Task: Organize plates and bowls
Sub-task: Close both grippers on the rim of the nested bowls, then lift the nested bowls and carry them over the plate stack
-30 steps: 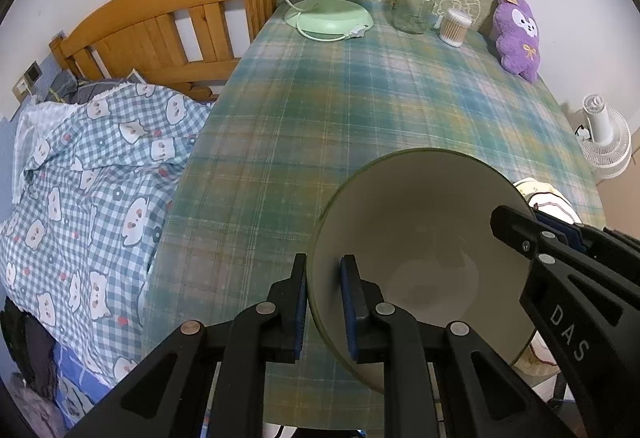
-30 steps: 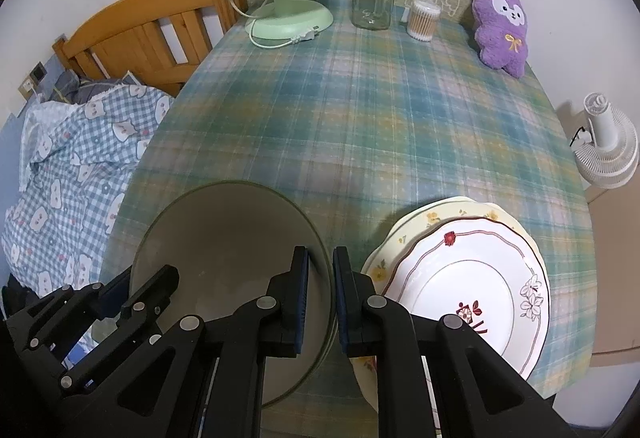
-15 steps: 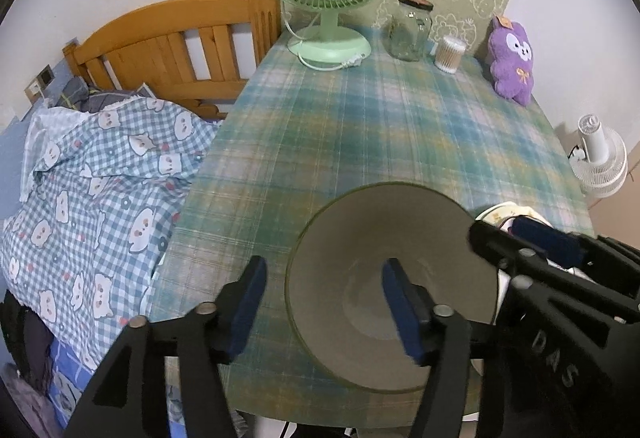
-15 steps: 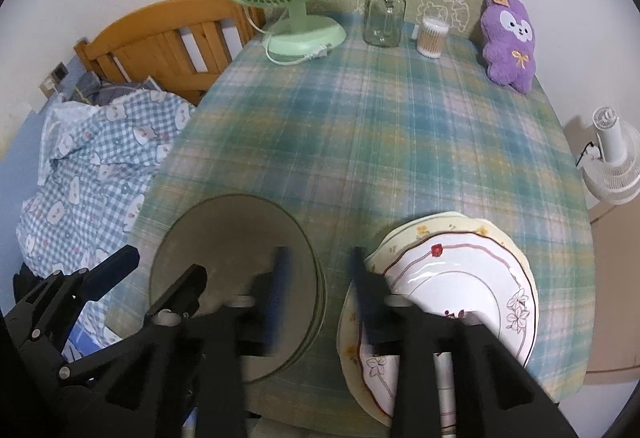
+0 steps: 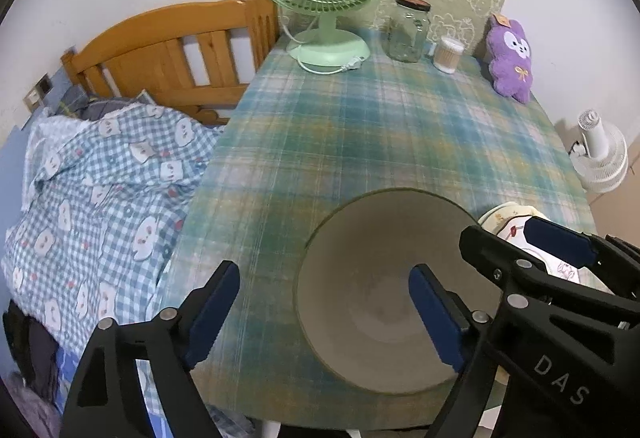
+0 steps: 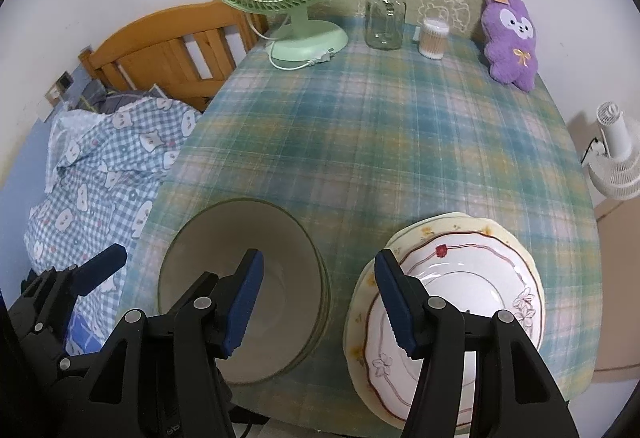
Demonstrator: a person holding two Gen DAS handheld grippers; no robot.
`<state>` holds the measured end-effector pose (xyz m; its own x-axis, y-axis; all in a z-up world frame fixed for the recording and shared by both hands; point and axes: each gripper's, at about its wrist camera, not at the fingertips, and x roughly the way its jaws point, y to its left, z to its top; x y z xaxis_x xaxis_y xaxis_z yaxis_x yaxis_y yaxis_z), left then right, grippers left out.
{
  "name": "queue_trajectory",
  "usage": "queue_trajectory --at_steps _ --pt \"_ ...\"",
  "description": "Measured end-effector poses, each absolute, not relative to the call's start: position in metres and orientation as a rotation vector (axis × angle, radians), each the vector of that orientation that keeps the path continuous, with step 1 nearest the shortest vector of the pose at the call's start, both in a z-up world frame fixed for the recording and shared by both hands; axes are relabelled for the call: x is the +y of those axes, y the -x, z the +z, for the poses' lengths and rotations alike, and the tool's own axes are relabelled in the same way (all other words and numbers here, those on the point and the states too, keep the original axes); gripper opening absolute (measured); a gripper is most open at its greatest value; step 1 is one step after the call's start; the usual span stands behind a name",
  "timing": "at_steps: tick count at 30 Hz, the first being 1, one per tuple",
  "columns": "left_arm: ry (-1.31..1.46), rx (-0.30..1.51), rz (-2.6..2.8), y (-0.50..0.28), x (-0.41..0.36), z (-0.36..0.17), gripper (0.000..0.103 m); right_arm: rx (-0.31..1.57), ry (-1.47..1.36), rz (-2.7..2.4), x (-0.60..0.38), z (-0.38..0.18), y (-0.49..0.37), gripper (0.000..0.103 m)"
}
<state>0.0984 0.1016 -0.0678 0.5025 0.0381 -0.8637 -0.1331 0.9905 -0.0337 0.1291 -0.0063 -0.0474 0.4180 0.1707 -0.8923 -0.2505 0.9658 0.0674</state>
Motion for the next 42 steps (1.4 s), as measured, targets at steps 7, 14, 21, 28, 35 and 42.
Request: queue_trajectory --at_steps 7,14,21,28,35,42 --pt "0.075 1.067 0.013 -0.108 0.112 -0.085 0.088 1.144 0.012 0.155 0.001 -0.068 -0.127 0.061" --pt "0.081 1.105 -0.070 -0.111 0.115 -0.103 0.088 1.192 0.006 0.076 0.007 -0.086 -0.126 0.061" --pt "0.066 1.114 -0.134 -0.115 0.115 -0.112 0.084 1.210 -0.043 0.035 0.008 -0.096 -0.125 0.061" --pt "0.038 1.136 -0.201 -0.120 0.110 -0.120 0.076 1.235 -0.106 0.005 0.005 -0.106 -0.124 0.053" --pt "0.009 1.151 -0.261 -0.122 0.099 -0.124 0.065 1.249 -0.160 0.009 0.000 -0.111 -0.124 0.040" --pt "-0.005 1.139 -0.272 -0.125 0.096 -0.123 0.059 1.246 -0.162 0.009 0.000 -0.112 -0.128 0.039"
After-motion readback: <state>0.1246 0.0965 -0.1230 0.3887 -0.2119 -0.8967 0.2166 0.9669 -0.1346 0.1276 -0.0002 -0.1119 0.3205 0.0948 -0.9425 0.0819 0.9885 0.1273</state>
